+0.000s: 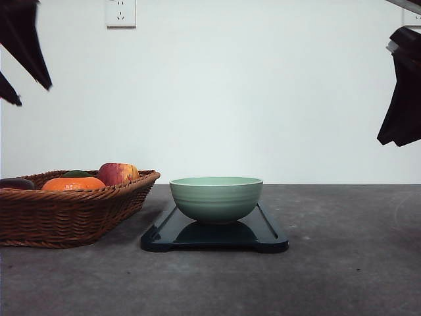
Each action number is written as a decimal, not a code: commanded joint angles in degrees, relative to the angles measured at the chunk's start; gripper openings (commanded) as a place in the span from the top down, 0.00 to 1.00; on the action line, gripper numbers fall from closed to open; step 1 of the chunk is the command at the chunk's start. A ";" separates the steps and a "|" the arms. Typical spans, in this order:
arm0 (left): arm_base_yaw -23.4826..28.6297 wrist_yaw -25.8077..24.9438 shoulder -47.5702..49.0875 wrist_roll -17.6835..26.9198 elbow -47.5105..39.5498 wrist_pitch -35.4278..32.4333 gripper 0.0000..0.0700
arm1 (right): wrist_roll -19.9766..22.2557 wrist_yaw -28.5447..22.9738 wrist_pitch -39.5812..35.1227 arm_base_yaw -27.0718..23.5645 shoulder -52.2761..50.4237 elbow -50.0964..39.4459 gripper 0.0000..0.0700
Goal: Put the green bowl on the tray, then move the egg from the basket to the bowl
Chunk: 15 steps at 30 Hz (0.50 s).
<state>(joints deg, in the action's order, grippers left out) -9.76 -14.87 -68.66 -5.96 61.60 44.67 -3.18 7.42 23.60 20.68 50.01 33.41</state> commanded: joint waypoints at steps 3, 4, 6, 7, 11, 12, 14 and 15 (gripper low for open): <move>-1.00 2.12 -5.28 2.57 4.31 -0.55 0.48 | 0.22 0.04 0.21 0.23 0.45 0.24 0.78; -1.22 2.64 -6.69 2.68 5.32 -0.54 0.48 | 0.17 0.04 0.26 0.23 0.45 0.24 0.78; -1.58 3.70 -9.55 3.27 7.44 -0.53 0.48 | 0.11 0.03 0.28 0.23 0.47 0.24 0.78; -1.79 4.17 -11.01 3.53 8.54 -0.53 0.48 | -0.04 0.02 0.28 0.23 0.46 0.24 0.78; -2.87 6.65 -16.22 4.78 12.37 -0.57 0.48 | -0.72 0.02 0.24 0.23 0.45 0.24 0.78; -3.10 7.60 -17.36 5.35 13.17 -0.56 0.48 | -0.72 0.02 0.25 0.23 0.46 0.24 0.78; -3.58 9.54 -19.60 5.86 14.45 -0.92 0.47 | -0.73 0.02 0.24 0.23 0.45 0.24 0.78; -3.75 10.19 -20.51 5.97 14.86 -1.09 0.43 | -0.83 -0.01 0.25 0.23 0.46 0.24 0.78</move>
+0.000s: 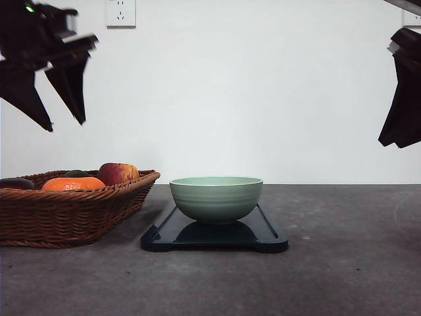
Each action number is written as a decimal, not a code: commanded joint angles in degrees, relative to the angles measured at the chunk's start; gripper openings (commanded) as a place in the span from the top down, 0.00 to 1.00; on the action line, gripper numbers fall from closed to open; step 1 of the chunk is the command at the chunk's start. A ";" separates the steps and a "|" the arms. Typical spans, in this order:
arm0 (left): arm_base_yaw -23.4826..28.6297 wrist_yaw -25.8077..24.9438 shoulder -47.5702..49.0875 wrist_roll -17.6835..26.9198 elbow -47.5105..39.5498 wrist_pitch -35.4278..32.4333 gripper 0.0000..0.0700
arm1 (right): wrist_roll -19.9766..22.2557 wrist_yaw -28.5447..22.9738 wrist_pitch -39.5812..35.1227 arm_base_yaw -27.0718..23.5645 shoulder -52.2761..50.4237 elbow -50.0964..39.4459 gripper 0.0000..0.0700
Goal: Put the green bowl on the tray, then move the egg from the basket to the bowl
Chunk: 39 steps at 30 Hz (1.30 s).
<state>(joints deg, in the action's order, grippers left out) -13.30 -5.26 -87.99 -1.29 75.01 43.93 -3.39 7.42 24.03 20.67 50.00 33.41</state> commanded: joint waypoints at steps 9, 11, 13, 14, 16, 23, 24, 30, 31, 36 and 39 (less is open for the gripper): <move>-0.29 3.34 -6.87 1.34 1.96 -4.80 0.38 | -0.73 -0.14 -0.20 0.24 0.48 0.24 0.78; -0.29 3.41 -7.99 1.35 1.98 -5.43 0.38 | -0.73 -0.17 -0.20 0.24 0.48 0.24 0.78; -0.29 3.41 -9.05 1.45 1.98 -5.71 0.38 | -0.73 -0.20 -0.20 0.24 0.48 0.24 0.78; -0.29 3.41 -9.66 1.50 1.98 -5.84 0.38 | -0.73 -0.20 -0.20 0.24 0.48 0.24 0.78; -0.29 3.44 -10.78 1.63 1.98 -6.10 0.38 | -0.73 -0.20 -0.22 0.24 0.48 0.24 0.78; -0.20 4.70 -14.32 1.96 1.98 -7.83 0.38 | -0.73 -0.44 -0.22 0.24 0.48 0.24 0.78; -0.20 4.85 -14.75 1.96 1.98 -7.93 0.38 | -0.73 -0.44 -0.22 0.24 0.48 0.24 0.78; -0.16 5.05 -17.02 1.96 1.98 -8.92 0.38 | -1.12 -0.48 -0.49 0.24 0.48 0.24 0.78; -0.16 5.08 -17.40 1.96 1.98 -9.15 0.38 | -1.15 -0.48 -0.47 0.24 0.48 0.24 0.78; -0.16 5.10 -19.26 1.91 1.98 -9.29 0.38 | -1.59 -0.48 -0.42 0.24 0.48 0.24 0.78; -0.17 5.10 -19.62 1.87 1.98 -9.40 0.39 | -1.98 -0.48 -0.42 0.24 0.48 0.24 0.78</move>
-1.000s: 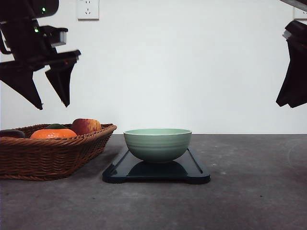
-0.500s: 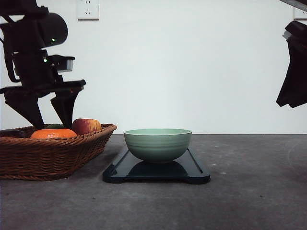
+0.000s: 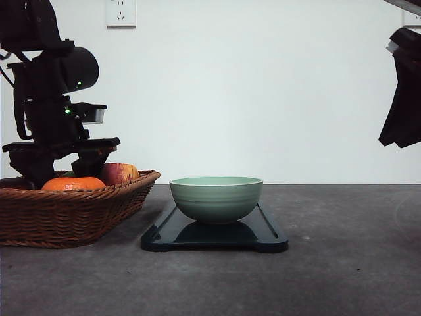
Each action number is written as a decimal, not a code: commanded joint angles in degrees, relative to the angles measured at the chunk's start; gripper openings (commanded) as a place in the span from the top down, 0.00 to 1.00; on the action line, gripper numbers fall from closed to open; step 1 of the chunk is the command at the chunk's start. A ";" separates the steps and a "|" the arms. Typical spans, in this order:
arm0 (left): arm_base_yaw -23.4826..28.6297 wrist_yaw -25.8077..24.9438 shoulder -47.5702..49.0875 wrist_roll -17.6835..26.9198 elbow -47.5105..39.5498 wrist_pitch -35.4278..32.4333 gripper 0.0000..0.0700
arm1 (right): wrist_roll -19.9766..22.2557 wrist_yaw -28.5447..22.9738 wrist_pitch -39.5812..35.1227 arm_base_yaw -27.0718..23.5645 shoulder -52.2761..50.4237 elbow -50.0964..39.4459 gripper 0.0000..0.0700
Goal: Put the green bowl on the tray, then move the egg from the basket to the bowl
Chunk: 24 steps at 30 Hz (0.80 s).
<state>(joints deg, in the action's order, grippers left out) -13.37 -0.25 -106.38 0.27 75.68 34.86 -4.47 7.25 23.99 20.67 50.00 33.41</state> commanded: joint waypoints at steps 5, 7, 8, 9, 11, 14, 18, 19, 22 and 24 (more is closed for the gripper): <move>-0.09 0.09 -1.24 -0.04 1.31 -1.38 0.40 | -0.89 -0.62 -0.35 0.24 0.47 0.24 0.78; -0.09 0.09 -1.24 -0.09 1.31 -1.49 0.46 | -0.89 -1.23 -0.33 0.24 0.47 0.24 0.78; -0.09 0.09 -1.24 -0.11 1.31 -1.47 0.53 | -0.89 -1.35 -0.33 0.24 0.47 0.24 0.78; -0.09 0.09 -1.24 -0.23 1.31 -1.36 0.58 | -0.91 -1.36 -0.34 0.24 0.47 0.24 0.78; -0.09 0.09 -1.24 -0.67 1.31 -1.06 0.63 | -0.92 -1.36 -0.33 0.24 0.47 0.24 0.78; -0.09 0.09 -1.24 -1.00 1.31 -0.91 0.64 | -0.92 -1.36 -0.35 0.24 0.47 0.24 0.78; -0.09 0.09 -1.11 -1.23 1.41 -0.40 0.63 | -0.92 -1.36 -0.34 0.24 0.47 0.24 0.78; -0.09 0.09 -1.06 -1.34 1.56 -0.03 0.63 | -0.92 -1.36 -0.35 0.24 0.47 0.24 0.78; -0.09 0.09 -0.50 -1.40 2.03 1.47 0.63 | -0.92 -1.35 -0.31 0.24 0.47 0.24 0.78; -0.09 0.09 0.34 -1.41 2.42 2.68 0.63 | -0.92 -1.33 -0.31 0.24 0.47 0.24 0.78</move>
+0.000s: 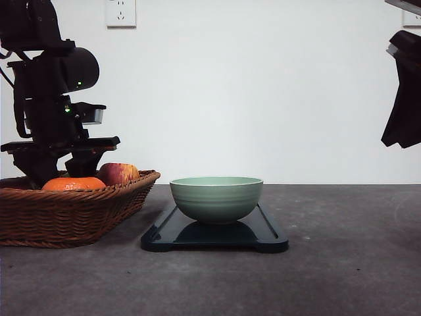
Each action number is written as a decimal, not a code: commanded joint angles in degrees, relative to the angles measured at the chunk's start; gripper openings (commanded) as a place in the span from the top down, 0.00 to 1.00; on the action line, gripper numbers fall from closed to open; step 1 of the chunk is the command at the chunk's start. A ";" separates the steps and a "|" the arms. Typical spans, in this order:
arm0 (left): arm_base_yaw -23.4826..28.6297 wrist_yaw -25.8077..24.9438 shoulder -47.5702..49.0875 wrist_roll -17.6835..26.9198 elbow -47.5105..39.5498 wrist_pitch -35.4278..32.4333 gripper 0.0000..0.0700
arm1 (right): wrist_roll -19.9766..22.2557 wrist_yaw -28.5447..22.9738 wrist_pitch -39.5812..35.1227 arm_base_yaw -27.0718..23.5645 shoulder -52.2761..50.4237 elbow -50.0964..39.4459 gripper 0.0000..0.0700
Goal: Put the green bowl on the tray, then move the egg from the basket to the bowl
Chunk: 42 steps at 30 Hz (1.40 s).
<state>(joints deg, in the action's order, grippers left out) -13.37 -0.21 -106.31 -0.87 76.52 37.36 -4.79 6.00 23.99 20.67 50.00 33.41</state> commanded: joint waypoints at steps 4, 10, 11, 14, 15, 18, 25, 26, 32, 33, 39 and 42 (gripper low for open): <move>-0.09 0.07 3.37 -0.28 2.20 2.66 0.63 | -0.60 -0.09 -0.31 0.24 0.48 0.24 0.78; -0.16 0.03 9.94 -0.57 2.57 4.93 0.63 | -0.59 -0.11 -0.38 0.24 0.48 0.24 0.78; -0.29 -0.05 11.11 -0.79 2.57 5.11 0.63 | -0.58 -0.11 -0.39 0.24 0.48 0.24 0.78; -1.42 -0.42 14.23 -0.93 2.57 5.27 0.63 | -0.57 -0.11 -0.43 0.24 0.48 0.24 0.78; -1.84 -0.71 15.09 -0.93 2.57 5.03 0.63 | -0.57 -0.11 -0.46 0.24 0.48 0.24 0.78; -3.48 -2.71 17.28 -1.09 2.57 3.36 0.63 | -0.57 -0.09 -0.75 0.24 0.48 0.24 0.78; -8.54 -10.32 17.84 -1.99 2.57 -4.23 0.63 | -0.57 -0.07 -1.28 0.24 0.48 0.24 0.78; -9.45 -10.32 17.73 -1.96 2.57 -5.02 0.63 | -0.57 -0.07 -1.27 0.24 0.48 0.24 0.78; -14.38 -10.15 16.33 -1.98 2.57 -10.34 0.63 | -0.55 -0.05 -1.25 0.24 0.48 0.24 0.78; -15.08 -10.08 15.99 -2.00 2.57 -10.94 0.63 | -0.55 -0.04 -1.25 0.24 0.48 0.24 0.78; -18.42 -8.35 12.99 -2.36 2.57 -15.48 0.62 | -0.57 0.02 -1.21 0.24 0.48 0.24 0.78; -19.29 -8.35 11.19 -2.42 2.57 -18.40 0.62 | -0.57 0.17 -1.11 0.24 0.47 0.24 0.78</move>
<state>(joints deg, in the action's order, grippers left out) -32.24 -8.82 -93.80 -2.73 77.76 20.04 -4.80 6.07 23.29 20.67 50.00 33.41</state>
